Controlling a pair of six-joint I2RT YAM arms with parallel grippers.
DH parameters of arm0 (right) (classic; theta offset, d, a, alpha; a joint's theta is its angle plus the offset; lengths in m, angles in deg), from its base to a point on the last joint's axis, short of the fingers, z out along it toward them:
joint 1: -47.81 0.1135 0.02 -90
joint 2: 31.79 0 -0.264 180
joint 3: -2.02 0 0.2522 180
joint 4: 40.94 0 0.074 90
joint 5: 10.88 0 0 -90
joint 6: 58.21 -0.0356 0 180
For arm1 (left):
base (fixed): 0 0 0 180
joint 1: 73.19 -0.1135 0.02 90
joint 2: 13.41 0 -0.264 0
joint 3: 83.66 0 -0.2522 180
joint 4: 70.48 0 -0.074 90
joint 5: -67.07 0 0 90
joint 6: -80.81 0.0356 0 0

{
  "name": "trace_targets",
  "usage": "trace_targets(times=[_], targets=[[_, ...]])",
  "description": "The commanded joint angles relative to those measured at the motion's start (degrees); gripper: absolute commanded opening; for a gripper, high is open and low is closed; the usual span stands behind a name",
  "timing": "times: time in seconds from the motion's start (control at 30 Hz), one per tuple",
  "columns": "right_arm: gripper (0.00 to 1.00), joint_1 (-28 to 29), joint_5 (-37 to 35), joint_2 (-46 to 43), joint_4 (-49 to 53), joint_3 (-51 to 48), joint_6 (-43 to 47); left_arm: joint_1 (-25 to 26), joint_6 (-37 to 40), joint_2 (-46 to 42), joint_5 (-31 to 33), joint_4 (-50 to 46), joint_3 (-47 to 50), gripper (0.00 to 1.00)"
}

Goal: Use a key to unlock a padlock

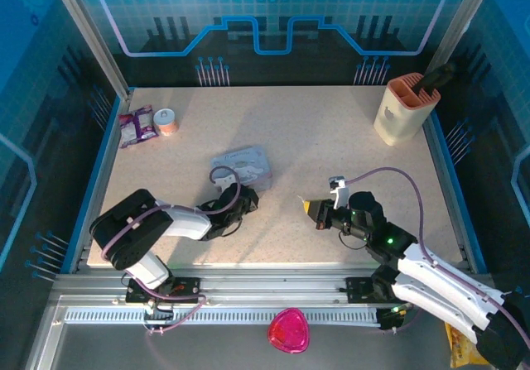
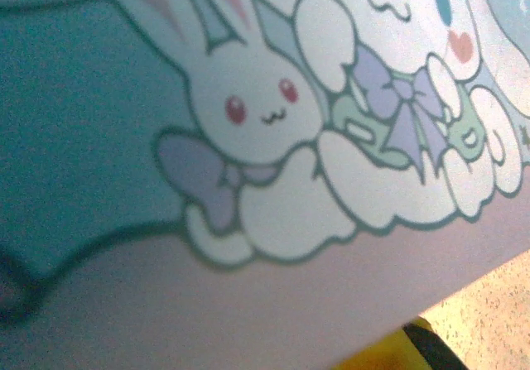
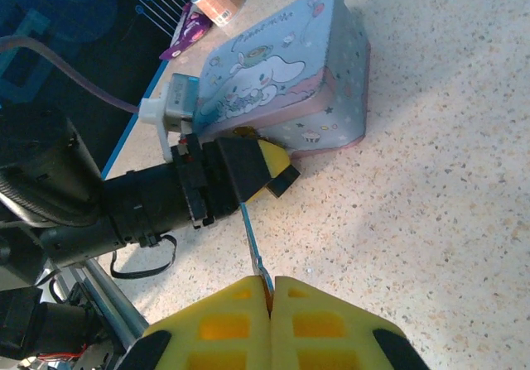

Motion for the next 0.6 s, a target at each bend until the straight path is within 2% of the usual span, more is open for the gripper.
trace_targets(times=[0.0, 0.1, 0.27, 0.57], targets=[[0.00, 0.8, 0.1, 1.5, -2.3, -1.1, -2.9, -0.6, 2.1, -2.1, 0.0, -2.5, 2.3, 0.13], [0.00, 1.0, 0.6, 4.2, -3.8, -1.8, -5.6, -0.6, 3.7, -3.7, -2.1, -2.2, 2.8, 0.12], [0.00, 1.7, 3.2, 8.5, -9.3, -3.6, -11.1, -0.7, 7.8, -5.3, -9.3, -2.0, 1.4, 0.10], [0.00, 5.2, 2.1, 15.8, -13.1, -3.7, -18.4, -0.7, 8.9, -6.0, -17.3, 1.5, -0.7, 0.09]])
